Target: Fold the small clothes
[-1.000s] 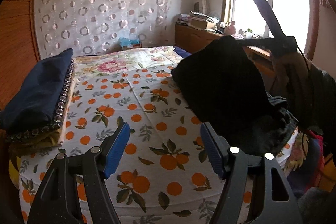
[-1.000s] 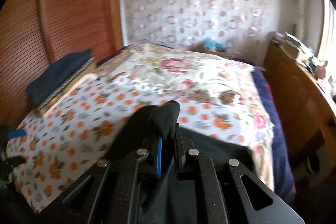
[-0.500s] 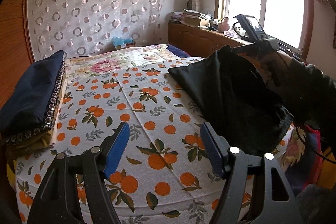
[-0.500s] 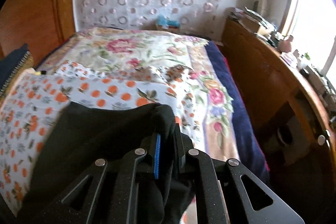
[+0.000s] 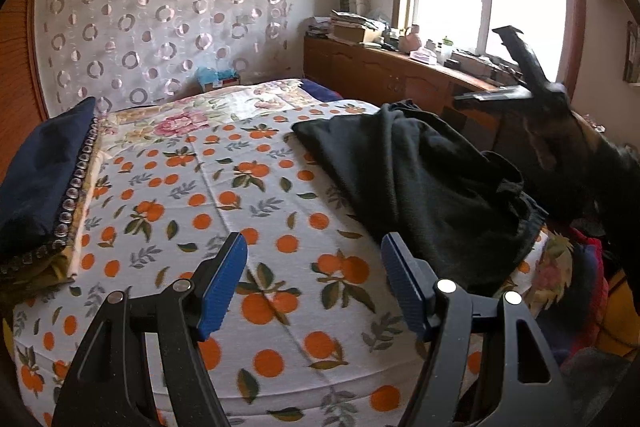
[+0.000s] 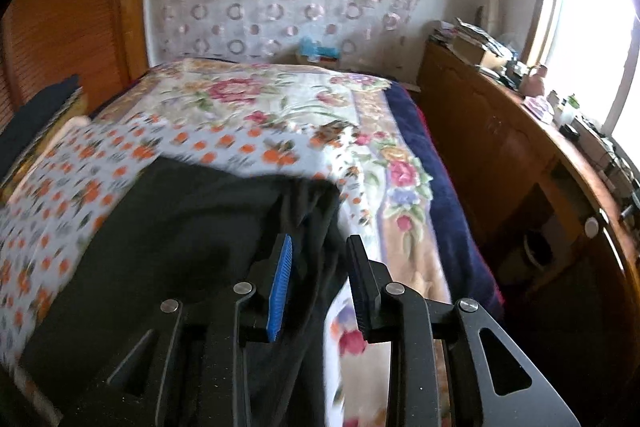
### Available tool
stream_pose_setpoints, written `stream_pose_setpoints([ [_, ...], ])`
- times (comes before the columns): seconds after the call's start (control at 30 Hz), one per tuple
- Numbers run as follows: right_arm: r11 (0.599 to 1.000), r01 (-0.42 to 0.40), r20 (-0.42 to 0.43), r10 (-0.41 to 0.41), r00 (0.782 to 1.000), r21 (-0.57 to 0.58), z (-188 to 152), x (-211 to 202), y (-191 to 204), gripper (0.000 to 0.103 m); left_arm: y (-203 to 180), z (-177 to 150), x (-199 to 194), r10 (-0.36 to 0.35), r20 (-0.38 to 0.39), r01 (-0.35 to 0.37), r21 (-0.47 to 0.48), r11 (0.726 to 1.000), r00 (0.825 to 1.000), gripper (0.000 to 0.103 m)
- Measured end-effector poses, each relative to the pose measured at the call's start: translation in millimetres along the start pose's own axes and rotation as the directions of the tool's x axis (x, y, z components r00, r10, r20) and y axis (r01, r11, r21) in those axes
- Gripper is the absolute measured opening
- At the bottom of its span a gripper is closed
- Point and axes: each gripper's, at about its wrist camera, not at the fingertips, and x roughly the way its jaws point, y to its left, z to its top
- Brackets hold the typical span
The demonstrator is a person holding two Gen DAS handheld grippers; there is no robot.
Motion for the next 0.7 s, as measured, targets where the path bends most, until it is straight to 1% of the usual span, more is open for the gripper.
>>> stream_pose_setpoints([
  [0.1, 0.999, -0.028, 0.008, 0.028, 1.000, -0.015, -32, -23, 18, 0.029, -9, 1, 4, -0.011, -0.004, 0.011, 0.004, 1.000, 1.000, 0.071],
  [0.2, 0.998, -0.055, 0.005, 0.055, 0.998, -0.002, -60, -42, 35, 0.030, -16, 1, 7, -0.022, -0.012, 0.022, 0.006, 1.000, 1.000, 0.071],
  [0.3, 0.999, -0.047, 0.033, 0.046, 0.998, 0.027, -79, -60, 42, 0.030, -22, 1, 10, -0.025, -0.014, 0.025, 0.010, 1.000, 1.000, 0.071],
  [0.33, 0.999, -0.039, 0.042, 0.038, 0.998, 0.037, -84, -64, 44, 0.030, -23, 1, 11, -0.029, -0.015, 0.029, 0.009, 1.000, 0.999, 0.071],
  [0.43, 0.996, -0.075, 0.044, 0.073, 0.996, 0.045, -92, -64, 50, 0.030, -29, -1, 14, -0.035, -0.020, 0.036, 0.014, 0.999, 0.999, 0.071],
  [0.53, 0.996, -0.081, 0.037, 0.080, 0.996, 0.040, -98, -65, 56, 0.030, -30, -4, 19, -0.035, -0.038, 0.035, 0.010, 0.999, 0.999, 0.071],
  [0.63, 0.996, -0.072, 0.017, 0.072, 0.997, 0.043, -101, -56, 54, 0.030, -31, -6, 23, -0.041, -0.052, 0.041, 0.007, 0.999, 0.998, 0.071],
  [0.7, 0.998, -0.046, 0.007, 0.046, 0.999, 0.039, -104, -52, 52, 0.030, -32, -7, 24, -0.044, -0.057, 0.044, 0.009, 0.999, 0.997, 0.071],
])
